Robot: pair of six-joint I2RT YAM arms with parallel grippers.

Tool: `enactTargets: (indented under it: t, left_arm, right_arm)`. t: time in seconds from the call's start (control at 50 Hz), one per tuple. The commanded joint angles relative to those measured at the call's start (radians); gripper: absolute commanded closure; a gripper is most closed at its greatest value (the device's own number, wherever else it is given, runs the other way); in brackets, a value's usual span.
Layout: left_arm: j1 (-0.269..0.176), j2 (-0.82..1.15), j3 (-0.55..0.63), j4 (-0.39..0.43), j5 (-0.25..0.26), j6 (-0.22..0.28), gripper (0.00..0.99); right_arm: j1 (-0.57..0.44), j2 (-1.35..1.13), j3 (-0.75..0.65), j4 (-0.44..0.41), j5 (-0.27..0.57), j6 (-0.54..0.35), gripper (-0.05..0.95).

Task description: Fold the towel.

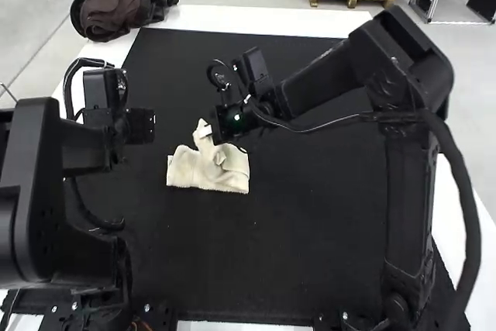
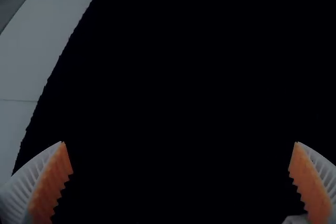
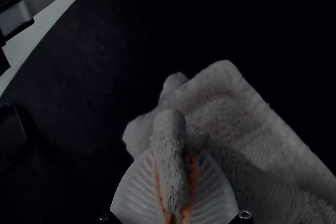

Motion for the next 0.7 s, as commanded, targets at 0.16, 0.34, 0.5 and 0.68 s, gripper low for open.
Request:
enactTargets:
  t: [0.16,0.34,0.5,0.68]
  left_arm:
    - [0.027,-0.017,0.04,0.014,0.007,0.009,0.026]
    - [0.05,-0.019,0.04,0.016,0.015,0.012,0.026]
    - [0.066,-0.019,0.038,0.014,0.018,0.017,0.026]
    - [0.067,-0.019,0.037,0.013,0.018,0.019,0.026]
  right_arm:
    - [0.044,0.07,0.121,0.011,0.008,0.01,0.92]
    - [0.064,0.105,0.159,0.007,0.008,0.017,0.92]
    - [0.079,0.125,0.175,0.009,0.008,0.019,0.92]
    - [0.092,0.129,0.195,0.011,0.008,0.057,0.47]
